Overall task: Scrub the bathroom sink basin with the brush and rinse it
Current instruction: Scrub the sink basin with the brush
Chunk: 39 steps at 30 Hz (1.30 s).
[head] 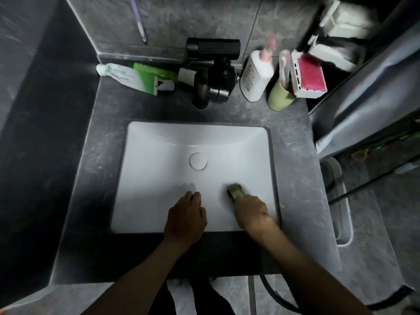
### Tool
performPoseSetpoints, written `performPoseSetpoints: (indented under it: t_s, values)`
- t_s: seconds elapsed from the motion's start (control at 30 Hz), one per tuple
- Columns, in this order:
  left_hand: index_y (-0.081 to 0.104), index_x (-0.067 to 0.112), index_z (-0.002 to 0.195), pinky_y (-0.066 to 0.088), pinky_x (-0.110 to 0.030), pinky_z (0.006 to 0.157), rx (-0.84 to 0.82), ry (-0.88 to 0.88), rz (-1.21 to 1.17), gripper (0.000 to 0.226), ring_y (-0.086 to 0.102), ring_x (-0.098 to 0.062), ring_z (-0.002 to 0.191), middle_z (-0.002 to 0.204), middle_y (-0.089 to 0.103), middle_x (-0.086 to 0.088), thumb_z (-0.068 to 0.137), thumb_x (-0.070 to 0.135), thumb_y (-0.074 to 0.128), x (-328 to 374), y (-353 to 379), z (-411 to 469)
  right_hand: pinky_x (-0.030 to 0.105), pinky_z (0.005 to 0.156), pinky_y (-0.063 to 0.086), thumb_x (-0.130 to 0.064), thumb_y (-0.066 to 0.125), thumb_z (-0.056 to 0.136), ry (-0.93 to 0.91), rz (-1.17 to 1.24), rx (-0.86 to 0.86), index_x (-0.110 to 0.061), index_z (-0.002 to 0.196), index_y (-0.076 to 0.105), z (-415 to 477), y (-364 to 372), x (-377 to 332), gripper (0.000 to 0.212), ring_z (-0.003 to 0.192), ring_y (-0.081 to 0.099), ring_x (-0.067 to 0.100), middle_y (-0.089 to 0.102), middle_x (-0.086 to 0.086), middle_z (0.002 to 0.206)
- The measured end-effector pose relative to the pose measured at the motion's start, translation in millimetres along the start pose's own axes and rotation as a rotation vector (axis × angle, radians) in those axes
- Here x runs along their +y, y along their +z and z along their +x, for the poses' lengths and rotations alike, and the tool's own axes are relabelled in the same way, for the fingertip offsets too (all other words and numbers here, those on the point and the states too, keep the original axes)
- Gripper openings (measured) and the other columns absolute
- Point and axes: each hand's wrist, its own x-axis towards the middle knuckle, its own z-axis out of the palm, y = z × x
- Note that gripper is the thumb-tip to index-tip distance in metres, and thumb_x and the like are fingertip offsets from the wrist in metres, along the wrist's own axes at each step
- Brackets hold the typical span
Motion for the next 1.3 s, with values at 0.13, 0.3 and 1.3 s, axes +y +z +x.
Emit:
performPoseSetpoints:
  t_s: [0.13,0.3,1.3]
  values:
    - [0.049,0.017,0.083,0.039,-0.033,0.048,-0.025,0.061,-0.006,0.012,0.049,-0.022,0.062,0.081,0.048,-0.002,0.089,0.023,0.040,2,0,-1,0.035,0.092,0.050,-0.007,0.035,0.100,0.062,-0.029,0.047,-0.014,0.139,0.046,15,-6,-7,0.042,0.115,0.062,0.027,0.063,0.010,0.126]
    - [0.050,0.017,0.083,0.043,-0.038,0.048,-0.024,0.166,0.014,0.006,0.049,-0.022,0.064,0.081,0.050,-0.002,0.088,0.019,0.048,-3,3,0,0.033,0.091,0.052,-0.003,0.041,0.097,0.143,0.037,0.087,-0.013,0.145,0.039,29,-13,-22,0.049,0.114,0.063,0.023,0.064,0.007,0.125]
    - [0.016,0.047,0.157,-0.007,-0.049,0.124,-0.587,0.225,0.060,0.084,-0.012,-0.016,0.156,0.171,-0.006,0.009,0.078,0.073,0.005,-51,51,47,0.033,0.076,0.051,-0.012,0.030,0.103,0.180,-0.158,0.138,-0.016,0.141,0.041,16,14,-26,0.040,0.100,0.066,0.024,0.066,0.009,0.113]
